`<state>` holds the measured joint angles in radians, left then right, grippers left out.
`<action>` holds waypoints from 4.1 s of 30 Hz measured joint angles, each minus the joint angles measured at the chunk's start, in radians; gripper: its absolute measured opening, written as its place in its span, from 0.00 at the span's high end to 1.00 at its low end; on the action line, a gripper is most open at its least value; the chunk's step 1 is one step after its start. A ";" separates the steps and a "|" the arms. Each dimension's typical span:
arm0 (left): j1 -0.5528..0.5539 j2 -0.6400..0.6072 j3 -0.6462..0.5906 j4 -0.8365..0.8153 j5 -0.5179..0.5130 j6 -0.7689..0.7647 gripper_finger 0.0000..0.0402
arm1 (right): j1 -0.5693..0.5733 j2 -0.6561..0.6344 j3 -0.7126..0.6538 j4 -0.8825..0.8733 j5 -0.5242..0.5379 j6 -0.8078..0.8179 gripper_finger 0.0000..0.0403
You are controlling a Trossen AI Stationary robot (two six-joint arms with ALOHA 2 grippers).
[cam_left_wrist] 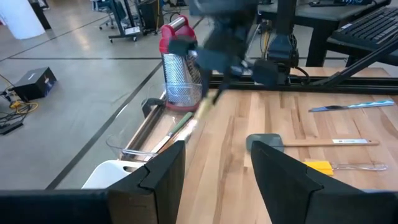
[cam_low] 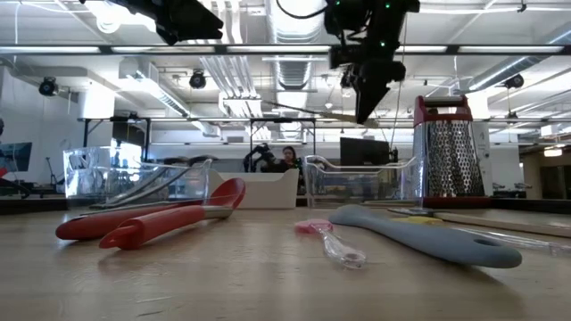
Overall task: Pick & Place Kitchen Items
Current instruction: Put the yellow table knife into the right transparent bin, then put the gray serving spoon into the left transparent bin
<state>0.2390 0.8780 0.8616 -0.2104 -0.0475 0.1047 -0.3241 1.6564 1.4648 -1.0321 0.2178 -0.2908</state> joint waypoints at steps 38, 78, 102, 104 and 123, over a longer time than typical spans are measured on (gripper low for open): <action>0.000 0.000 0.000 -0.003 -0.003 -0.011 0.53 | -0.404 0.182 0.005 -0.034 -0.043 -0.135 0.85; 0.000 0.000 0.000 -0.007 -0.002 -0.011 0.53 | -0.448 0.301 0.003 -0.037 -0.110 -0.100 0.53; 0.000 0.000 0.000 -0.007 -0.002 -0.011 0.53 | -0.089 -0.255 -0.002 -0.108 -0.125 0.297 0.64; 0.000 0.000 0.000 -0.007 -0.002 -0.011 0.53 | -0.024 -0.276 -0.011 -0.115 -0.125 0.354 0.65; 0.000 0.000 0.000 -0.017 -0.002 -0.011 0.53 | 0.525 -0.274 -0.114 -0.117 0.138 0.806 0.73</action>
<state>0.2387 0.8780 0.8619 -0.2273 -0.0494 0.0936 0.2011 1.3827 1.3506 -1.1488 0.3562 0.5154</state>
